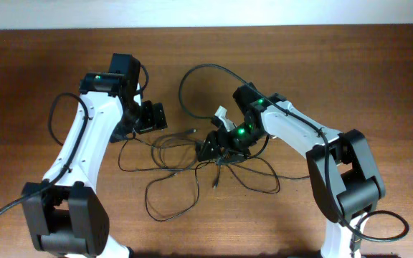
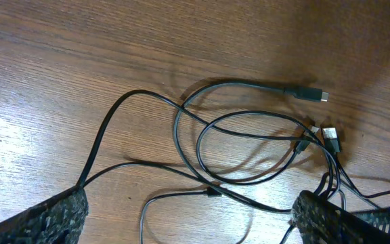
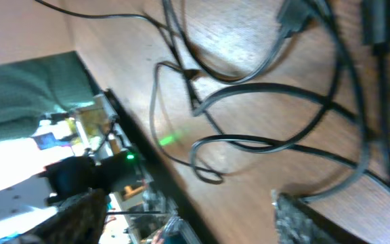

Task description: Untangle cables

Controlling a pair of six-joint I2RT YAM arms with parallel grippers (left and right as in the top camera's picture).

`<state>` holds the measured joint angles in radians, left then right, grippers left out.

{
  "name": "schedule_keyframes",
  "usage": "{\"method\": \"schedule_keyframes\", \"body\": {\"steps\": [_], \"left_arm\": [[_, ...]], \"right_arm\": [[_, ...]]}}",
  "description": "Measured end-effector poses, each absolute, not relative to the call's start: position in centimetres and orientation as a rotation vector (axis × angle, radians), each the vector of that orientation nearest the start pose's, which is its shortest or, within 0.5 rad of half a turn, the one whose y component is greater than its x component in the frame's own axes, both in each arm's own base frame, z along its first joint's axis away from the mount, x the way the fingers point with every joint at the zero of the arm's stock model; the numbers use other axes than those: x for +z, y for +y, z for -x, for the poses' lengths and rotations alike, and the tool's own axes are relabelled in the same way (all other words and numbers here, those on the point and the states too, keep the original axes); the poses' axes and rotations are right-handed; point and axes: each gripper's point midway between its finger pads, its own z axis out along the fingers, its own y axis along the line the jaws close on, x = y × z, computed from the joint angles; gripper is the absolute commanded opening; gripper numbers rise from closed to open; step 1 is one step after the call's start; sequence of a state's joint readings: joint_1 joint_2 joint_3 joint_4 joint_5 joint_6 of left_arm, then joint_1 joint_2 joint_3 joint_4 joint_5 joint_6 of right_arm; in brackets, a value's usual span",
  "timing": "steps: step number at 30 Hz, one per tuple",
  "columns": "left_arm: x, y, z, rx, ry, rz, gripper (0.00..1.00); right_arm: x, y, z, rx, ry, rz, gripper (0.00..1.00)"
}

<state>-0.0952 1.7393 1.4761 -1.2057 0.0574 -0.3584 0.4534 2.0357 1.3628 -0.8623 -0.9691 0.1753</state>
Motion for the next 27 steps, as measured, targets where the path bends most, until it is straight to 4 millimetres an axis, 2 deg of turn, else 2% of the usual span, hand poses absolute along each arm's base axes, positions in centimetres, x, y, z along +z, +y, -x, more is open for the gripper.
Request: {"method": "schedule_keyframes", "body": {"steps": [2, 6, 11, 14, 15, 17, 20, 22, 27], "left_arm": [[12.4, -4.2, -33.9, -0.120, 3.027, 0.396, 0.99], [12.4, -4.2, -33.9, -0.120, 3.027, 0.396, 0.99], [12.4, -4.2, -33.9, -0.120, 3.027, 0.396, 0.99], [12.4, -4.2, -33.9, -0.120, 3.027, 0.396, 0.99], [12.4, -4.2, -33.9, -0.120, 3.027, 0.396, 0.99], [12.4, -4.2, -33.9, -0.120, 3.027, 0.396, 0.99], [12.4, -4.2, -33.9, -0.120, 3.027, 0.396, 0.99], [12.4, -4.2, -33.9, -0.120, 3.027, 0.396, 0.99], [12.4, -4.2, -33.9, -0.120, 3.027, 0.396, 0.99]], "right_arm": [[7.7, 29.6, -27.0, 1.584, 3.015, 0.406, 0.74], [7.7, 30.9, -25.7, 1.585, 3.091, 0.336, 0.64], [5.8, 31.8, -25.6, 1.352, 3.191, 0.232, 0.62], [5.2, 32.4, -25.0, 1.274, 3.210, 0.249, 0.48], [4.9, 32.6, -24.7, 1.233, 3.221, 0.262, 0.31], [4.5, 32.7, -24.4, 1.181, 3.232, 0.275, 0.22], [4.0, 32.6, -24.4, 1.109, 3.235, 0.280, 0.16], [3.8, 32.4, -24.7, 1.075, 3.230, 0.280, 0.05], [3.0, 31.5, -25.0, 0.963, 3.244, 0.264, 0.05]]}}
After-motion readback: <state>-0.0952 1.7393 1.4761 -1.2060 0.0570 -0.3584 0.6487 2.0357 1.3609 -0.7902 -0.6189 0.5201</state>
